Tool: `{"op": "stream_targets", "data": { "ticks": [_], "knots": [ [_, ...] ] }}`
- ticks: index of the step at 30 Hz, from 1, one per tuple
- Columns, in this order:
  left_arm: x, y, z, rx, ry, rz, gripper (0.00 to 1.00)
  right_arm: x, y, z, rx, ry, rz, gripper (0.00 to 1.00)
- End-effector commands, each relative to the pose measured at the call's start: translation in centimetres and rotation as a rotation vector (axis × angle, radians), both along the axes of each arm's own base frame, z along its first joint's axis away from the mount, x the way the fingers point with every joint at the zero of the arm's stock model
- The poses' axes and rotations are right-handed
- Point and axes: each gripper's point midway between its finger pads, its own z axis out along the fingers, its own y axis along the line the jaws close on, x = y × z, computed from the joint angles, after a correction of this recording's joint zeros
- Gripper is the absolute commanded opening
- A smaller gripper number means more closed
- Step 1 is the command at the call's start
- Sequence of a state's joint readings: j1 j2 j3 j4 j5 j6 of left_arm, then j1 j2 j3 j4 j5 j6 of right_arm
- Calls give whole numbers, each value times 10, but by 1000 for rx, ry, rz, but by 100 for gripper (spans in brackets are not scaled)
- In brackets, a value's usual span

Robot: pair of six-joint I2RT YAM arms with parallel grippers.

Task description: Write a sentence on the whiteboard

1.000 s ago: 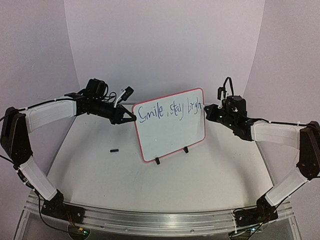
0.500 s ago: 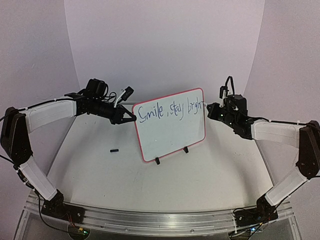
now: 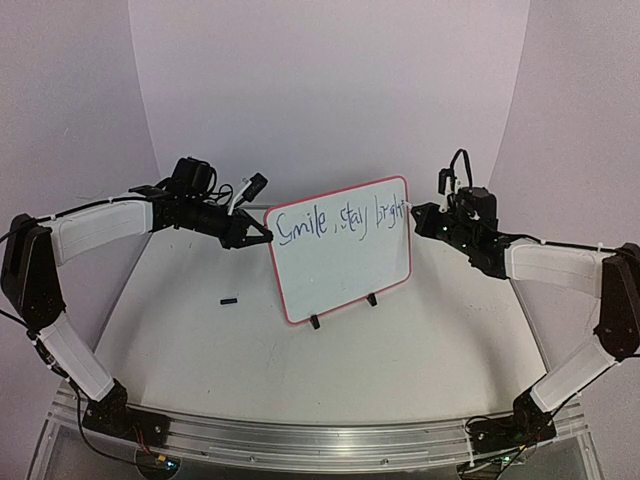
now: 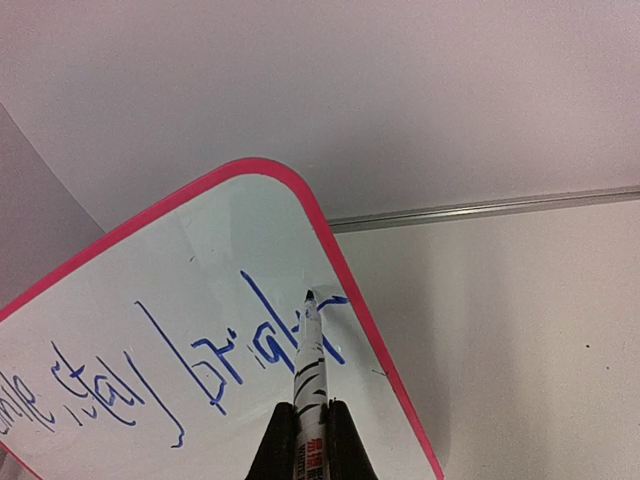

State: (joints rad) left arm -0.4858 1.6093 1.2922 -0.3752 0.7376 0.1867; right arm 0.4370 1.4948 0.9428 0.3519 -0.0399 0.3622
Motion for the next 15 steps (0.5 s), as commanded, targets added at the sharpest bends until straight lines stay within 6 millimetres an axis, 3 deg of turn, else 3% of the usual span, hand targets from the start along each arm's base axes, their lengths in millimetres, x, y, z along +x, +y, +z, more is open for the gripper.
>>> {"op": "stream_targets", "data": {
  "ticks": [1,9,15],
  "knots": [
    [-19,0,-45,120,113,-29,0,3,4,30,20,-80,25,0],
    [-19,1,-46,123,112,-29,0,12,3,26,8,-73,-1,0],
    [-19,1,-45,122,110,-29,0,15,4,12,6,-42,-3,0]
  ]
}}
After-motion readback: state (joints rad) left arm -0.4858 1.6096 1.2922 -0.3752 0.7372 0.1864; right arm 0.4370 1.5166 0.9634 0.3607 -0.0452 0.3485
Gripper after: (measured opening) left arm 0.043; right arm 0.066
